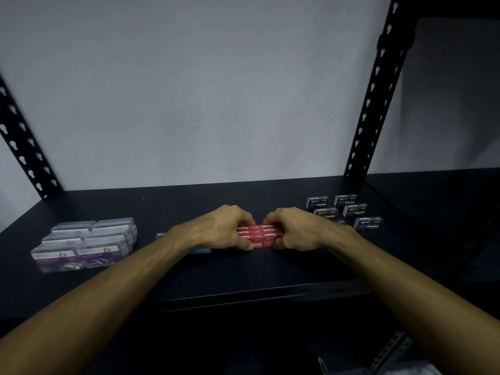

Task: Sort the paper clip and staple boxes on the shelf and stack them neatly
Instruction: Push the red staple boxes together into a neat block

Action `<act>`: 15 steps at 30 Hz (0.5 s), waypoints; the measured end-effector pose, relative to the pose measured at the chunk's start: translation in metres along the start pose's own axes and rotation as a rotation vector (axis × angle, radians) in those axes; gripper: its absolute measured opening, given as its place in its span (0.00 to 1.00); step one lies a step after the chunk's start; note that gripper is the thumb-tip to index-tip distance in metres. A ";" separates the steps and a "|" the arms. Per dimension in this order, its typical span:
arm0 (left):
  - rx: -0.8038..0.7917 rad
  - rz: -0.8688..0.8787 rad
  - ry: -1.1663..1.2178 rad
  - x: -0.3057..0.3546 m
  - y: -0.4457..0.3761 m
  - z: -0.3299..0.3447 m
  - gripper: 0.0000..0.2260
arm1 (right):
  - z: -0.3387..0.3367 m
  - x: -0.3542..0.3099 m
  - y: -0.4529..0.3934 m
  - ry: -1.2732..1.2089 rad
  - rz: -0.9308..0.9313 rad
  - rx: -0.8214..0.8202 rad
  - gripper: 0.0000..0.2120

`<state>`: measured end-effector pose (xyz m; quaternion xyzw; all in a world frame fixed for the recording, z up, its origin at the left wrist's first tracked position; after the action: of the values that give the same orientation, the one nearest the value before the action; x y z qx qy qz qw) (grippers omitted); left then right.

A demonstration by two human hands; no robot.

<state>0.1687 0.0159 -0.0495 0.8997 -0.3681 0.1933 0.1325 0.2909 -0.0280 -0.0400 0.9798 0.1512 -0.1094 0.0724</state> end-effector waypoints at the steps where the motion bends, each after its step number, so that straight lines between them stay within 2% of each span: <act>1: -0.001 0.000 -0.003 0.000 0.000 0.000 0.21 | 0.000 0.000 0.000 0.000 -0.002 0.002 0.19; 10: 0.032 0.008 -0.023 -0.002 0.000 0.000 0.21 | -0.001 -0.001 0.000 -0.016 0.012 0.025 0.20; 15: 0.050 -0.002 -0.043 0.002 0.004 -0.010 0.33 | -0.003 0.006 0.005 -0.028 0.060 0.041 0.36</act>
<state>0.1646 0.0161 -0.0397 0.9071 -0.3651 0.1827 0.1024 0.2981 -0.0304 -0.0384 0.9835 0.1183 -0.1238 0.0579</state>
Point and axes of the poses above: each hand's wrist, its own y-axis away from the middle knuckle, its own z-axis out of the palm, x = y × z, the point moved 8 cm from there along -y, towards the middle knuckle, and after that the axes turned 3 degrees about y, right-handed, at the moved point
